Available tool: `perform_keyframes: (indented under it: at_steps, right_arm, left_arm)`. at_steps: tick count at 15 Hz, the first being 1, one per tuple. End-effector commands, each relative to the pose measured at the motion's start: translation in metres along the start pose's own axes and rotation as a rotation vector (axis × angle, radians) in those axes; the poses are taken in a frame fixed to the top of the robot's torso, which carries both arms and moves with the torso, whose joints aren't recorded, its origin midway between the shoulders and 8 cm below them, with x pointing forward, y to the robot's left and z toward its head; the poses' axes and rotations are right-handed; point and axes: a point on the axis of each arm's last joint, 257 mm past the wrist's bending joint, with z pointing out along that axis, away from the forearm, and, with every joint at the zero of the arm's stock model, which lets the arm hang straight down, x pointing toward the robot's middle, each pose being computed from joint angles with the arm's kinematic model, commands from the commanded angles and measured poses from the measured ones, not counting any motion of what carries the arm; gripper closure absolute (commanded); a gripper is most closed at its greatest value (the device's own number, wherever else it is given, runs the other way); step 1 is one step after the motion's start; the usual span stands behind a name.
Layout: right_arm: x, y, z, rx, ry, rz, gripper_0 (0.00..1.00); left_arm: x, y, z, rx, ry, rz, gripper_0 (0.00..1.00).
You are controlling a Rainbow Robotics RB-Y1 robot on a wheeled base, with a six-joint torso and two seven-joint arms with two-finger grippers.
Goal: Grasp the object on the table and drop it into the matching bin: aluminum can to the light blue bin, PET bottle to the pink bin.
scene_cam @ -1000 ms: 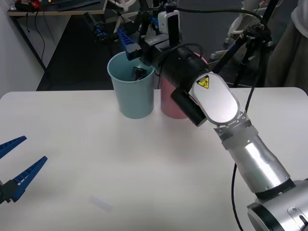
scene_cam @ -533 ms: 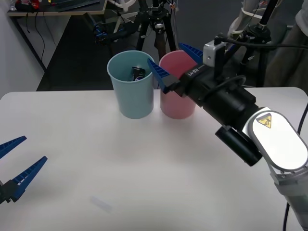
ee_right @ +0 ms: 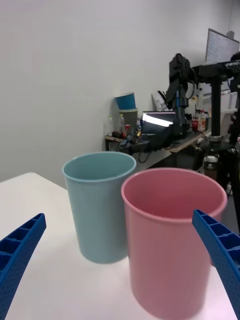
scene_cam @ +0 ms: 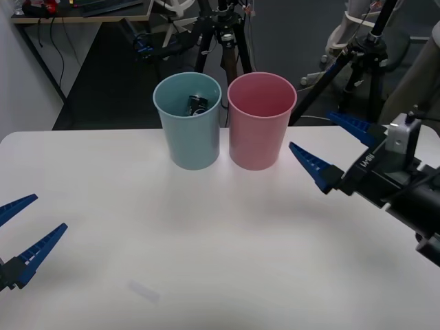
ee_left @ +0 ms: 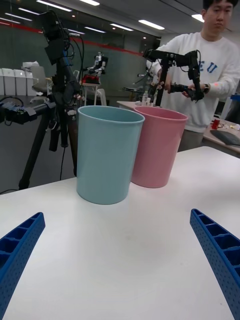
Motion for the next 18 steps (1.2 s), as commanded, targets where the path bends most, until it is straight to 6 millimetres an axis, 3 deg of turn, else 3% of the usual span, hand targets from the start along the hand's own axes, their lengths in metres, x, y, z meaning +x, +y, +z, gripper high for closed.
perform_keyframes:
  at_steps: [1, 3, 6, 8, 12, 18]
  right_arm:
    - [0.028, -0.016, -0.063, 0.032, 0.079, 0.015, 0.0]
    - [0.046, -0.024, -0.104, 0.051, 0.129, 0.04, 0.0]
    - [0.057, -0.027, -0.147, 0.041, 0.141, 0.036, 0.0]
    - [0.066, -0.028, -0.165, 0.033, 0.131, 0.049, 0.0]
    - [0.075, -0.037, -0.193, 0.073, 0.15, 0.031, 0.0]
    - [0.077, -0.039, -0.196, 0.088, 0.155, 0.031, 0.0]
  left_arm:
    - [0.0, 0.0, 0.0, 0.0, 0.0, 0.0, 0.0]
    - [0.0, 0.0, 0.0, 0.0, 0.0, 0.0, 0.0]
    - [0.0, 0.0, 0.0, 0.0, 0.0, 0.0, 0.0]
    - [0.0, 0.0, 0.0, 0.0, 0.0, 0.0, 0.0]
    - [0.0, 0.0, 0.0, 0.0, 0.0, 0.0, 0.0]
    - [0.0, 0.0, 0.0, 0.0, 0.0, 0.0, 0.0]
